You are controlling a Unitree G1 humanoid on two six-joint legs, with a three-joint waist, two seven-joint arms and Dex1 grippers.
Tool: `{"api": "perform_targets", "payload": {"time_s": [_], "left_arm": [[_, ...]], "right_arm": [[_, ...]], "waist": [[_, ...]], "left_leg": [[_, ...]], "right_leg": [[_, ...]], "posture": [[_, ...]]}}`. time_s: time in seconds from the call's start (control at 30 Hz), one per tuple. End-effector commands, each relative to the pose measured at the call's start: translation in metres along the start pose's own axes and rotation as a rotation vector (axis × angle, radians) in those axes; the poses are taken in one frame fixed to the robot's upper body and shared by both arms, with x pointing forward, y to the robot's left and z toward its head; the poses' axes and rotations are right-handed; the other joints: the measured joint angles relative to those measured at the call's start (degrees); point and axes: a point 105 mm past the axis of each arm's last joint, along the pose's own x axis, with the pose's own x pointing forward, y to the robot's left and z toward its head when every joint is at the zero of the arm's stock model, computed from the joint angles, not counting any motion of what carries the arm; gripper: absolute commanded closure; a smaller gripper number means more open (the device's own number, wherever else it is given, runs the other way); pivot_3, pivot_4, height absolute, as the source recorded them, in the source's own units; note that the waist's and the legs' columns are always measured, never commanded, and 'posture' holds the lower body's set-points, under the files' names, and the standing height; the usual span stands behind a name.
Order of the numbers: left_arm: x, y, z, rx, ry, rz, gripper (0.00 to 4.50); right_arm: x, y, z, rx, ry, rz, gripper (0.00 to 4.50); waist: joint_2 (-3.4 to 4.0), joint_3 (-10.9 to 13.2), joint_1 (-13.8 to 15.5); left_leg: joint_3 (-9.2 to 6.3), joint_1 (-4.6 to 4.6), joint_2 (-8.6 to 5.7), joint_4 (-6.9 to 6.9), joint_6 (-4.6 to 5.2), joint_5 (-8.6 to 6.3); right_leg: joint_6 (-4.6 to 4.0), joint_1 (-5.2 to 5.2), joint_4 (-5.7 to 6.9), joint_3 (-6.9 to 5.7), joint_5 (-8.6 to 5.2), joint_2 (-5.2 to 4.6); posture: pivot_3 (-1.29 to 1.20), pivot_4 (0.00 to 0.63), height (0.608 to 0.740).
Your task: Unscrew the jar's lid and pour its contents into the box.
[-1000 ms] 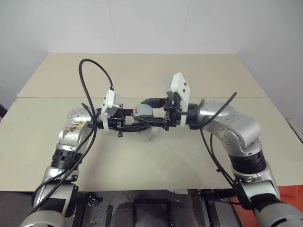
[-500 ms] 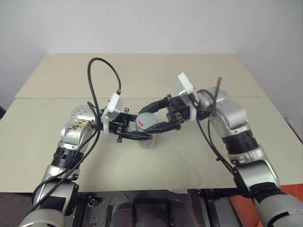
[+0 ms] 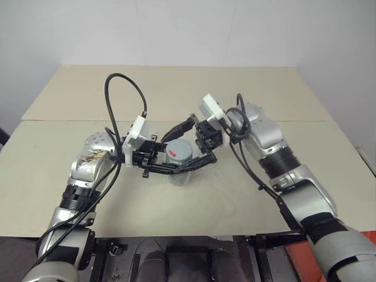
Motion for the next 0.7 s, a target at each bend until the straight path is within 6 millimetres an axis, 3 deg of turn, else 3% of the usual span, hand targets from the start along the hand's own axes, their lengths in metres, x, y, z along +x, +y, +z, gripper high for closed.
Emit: {"api": "perform_targets", "payload": {"time_s": [0.03, 0.2, 0.33, 0.5, 0.7], "left_arm": [[-0.013, 0.004, 0.01, 0.041, -0.021, 0.079, 2.53], [-0.024, 0.008, 0.0, 0.022, 0.013, 0.143, 2.53], [-0.02, 0.013, -0.001, 0.022, 0.007, 0.168, 2.53], [-0.013, 0.016, -0.001, 0.026, -0.01, 0.18, 2.53], [-0.007, 0.016, -0.003, 0.014, -0.022, 0.172, 2.53]], "right_arm": [[-0.014, 0.003, 0.027, -0.099, -0.014, -0.125, 0.02], [-0.027, 0.016, 0.036, -0.055, 0.002, -0.313, 0.02], [-0.016, 0.008, 0.032, 0.043, 0.051, -0.489, 0.02], [0.003, 0.007, 0.037, 0.094, 0.04, -0.547, 0.02], [0.017, -0.003, 0.025, 0.1, 0.107, -0.659, 0.02]], "waist": [[0.0, 0.0, -0.15], [0.0, 0.0, -0.33], [0.0, 0.0, -0.43], [0.0, 0.0, -0.28], [0.0, 0.0, -0.25]], "left_leg": [[0.0, -0.01, -0.01, 0.0, 0.0, 0.0], [-0.01, 0.05, 0.01, -0.01, 0.0, 0.0], [0.01, 0.1, 0.0, 0.0, 0.0, 0.0], [0.01, 0.02, -0.01, -0.01, 0.0, 0.0], [0.0, 0.01, -0.02, 0.0, 0.0, 0.0]], "right_leg": [[0.0, 0.0, 0.0, 0.0, 0.0, -0.01], [0.0, 0.0, -0.02, 0.0, -0.01, 0.01], [-0.01, 0.0, -0.11, 0.04, -0.01, 0.02], [-0.03, 0.0, -0.08, 0.03, -0.02, 0.01], [-0.02, -0.01, -0.1, 0.01, -0.02, 0.01]], "posture": [[0.0, 0.15, 0.74], [0.0, 0.15, 0.74], [0.0, 0.15, 0.74], [0.0, 0.15, 0.74], [0.0, 0.15, 0.74]]}}
